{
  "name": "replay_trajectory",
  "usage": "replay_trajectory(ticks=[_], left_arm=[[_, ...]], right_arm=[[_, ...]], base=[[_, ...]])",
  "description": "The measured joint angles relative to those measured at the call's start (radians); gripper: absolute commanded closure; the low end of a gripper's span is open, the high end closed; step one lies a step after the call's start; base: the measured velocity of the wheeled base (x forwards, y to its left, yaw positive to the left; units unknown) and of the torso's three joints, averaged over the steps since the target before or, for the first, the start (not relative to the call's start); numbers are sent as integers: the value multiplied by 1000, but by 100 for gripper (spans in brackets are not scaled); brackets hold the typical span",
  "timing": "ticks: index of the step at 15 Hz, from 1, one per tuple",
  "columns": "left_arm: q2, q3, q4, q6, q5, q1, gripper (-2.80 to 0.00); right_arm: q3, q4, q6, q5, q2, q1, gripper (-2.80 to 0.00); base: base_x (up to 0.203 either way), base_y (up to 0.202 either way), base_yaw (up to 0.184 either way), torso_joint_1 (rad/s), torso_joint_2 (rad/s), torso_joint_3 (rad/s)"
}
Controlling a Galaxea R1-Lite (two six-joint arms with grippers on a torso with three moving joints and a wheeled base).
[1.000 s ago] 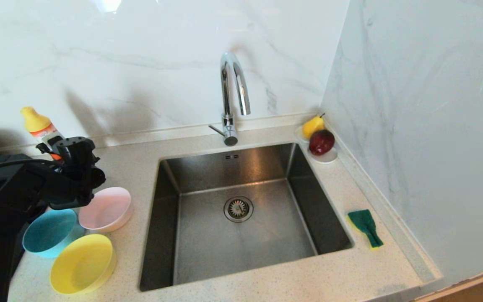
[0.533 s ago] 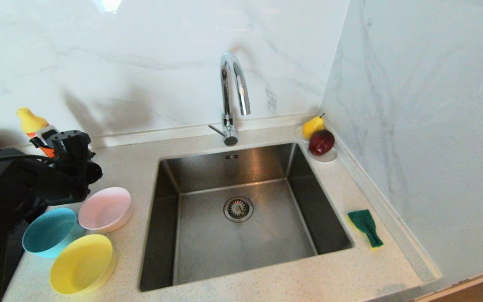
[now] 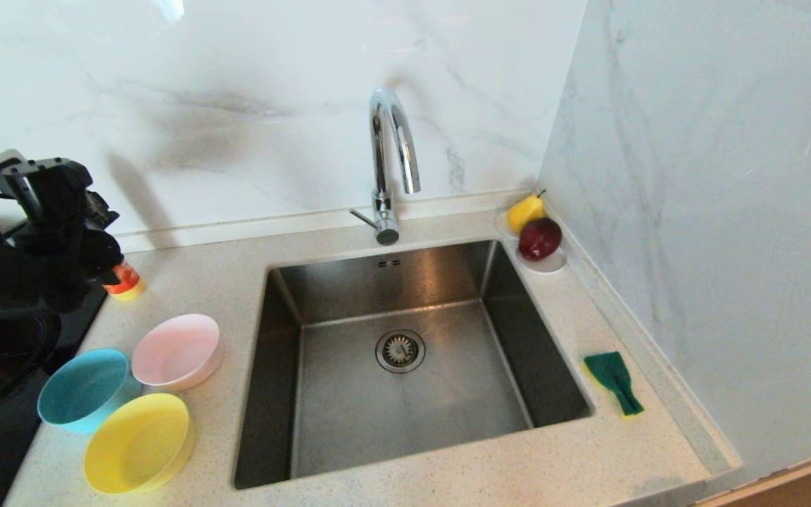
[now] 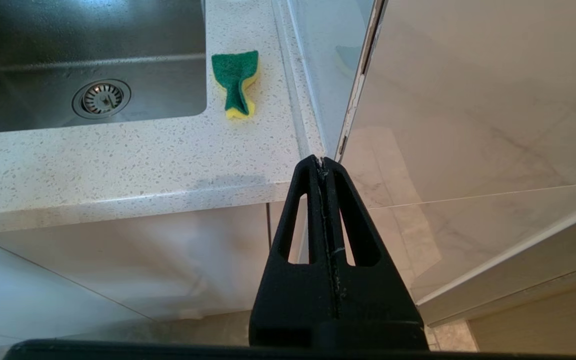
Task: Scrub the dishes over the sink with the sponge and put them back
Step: Turn on the faucet
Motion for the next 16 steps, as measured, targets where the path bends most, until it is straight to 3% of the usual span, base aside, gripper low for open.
replay_trajectory(ticks=[1, 4, 7, 12, 16], left_arm=[[-70, 33, 23, 1, 0, -2, 0], [-292, 130, 112, 10, -21, -16, 0], [-523, 250, 242, 95, -137, -36, 0], [-973, 508, 502, 258, -565, -57, 0], [-1343, 741, 721, 291, -753, -84, 0]], right_arm=[[0, 0, 0, 0, 0, 0, 0], [0, 0, 0, 0, 0, 0, 0], [0, 0, 0, 0, 0, 0, 0], [0, 0, 0, 0, 0, 0, 0], [0, 0, 0, 0, 0, 0, 0]], base=[[0, 0, 0, 0, 0, 0], [0, 0, 0, 0, 0, 0], [0, 0, 0, 0, 0, 0], [0, 0, 0, 0, 0, 0], [0, 0, 0, 0, 0, 0]])
